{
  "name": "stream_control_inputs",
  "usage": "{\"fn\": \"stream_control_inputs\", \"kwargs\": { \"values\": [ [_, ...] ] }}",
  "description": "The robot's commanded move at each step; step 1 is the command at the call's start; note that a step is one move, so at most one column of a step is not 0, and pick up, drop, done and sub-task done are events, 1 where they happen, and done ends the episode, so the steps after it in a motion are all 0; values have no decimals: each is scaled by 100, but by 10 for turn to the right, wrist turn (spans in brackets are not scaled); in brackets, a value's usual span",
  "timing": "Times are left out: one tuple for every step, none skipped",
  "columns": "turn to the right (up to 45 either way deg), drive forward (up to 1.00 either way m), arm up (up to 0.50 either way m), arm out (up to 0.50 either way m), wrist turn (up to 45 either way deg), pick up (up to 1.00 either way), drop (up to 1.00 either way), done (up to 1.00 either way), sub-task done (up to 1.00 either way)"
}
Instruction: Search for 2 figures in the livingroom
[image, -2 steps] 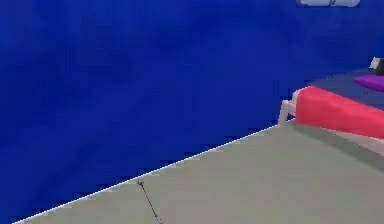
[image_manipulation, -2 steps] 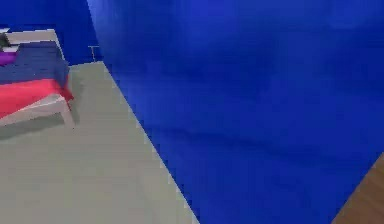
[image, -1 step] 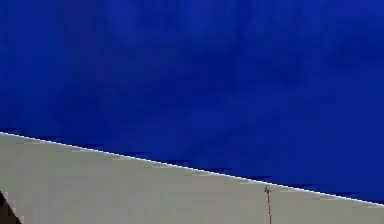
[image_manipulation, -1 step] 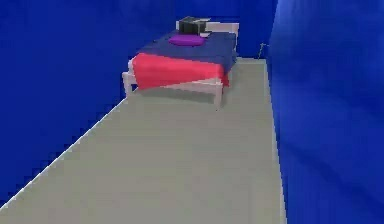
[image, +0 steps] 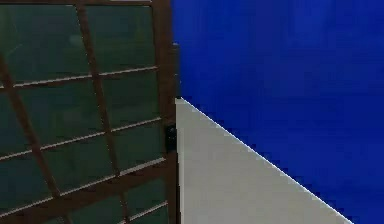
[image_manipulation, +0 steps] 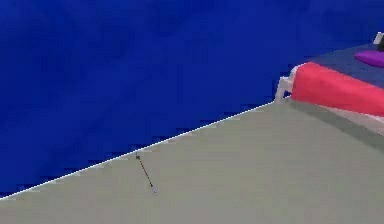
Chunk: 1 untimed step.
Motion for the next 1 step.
{"fn": "stream_control_inputs", "kwargs": {
  "values": [
    [-450,0,0,0,0,0,0,0,0]
  ]
}}
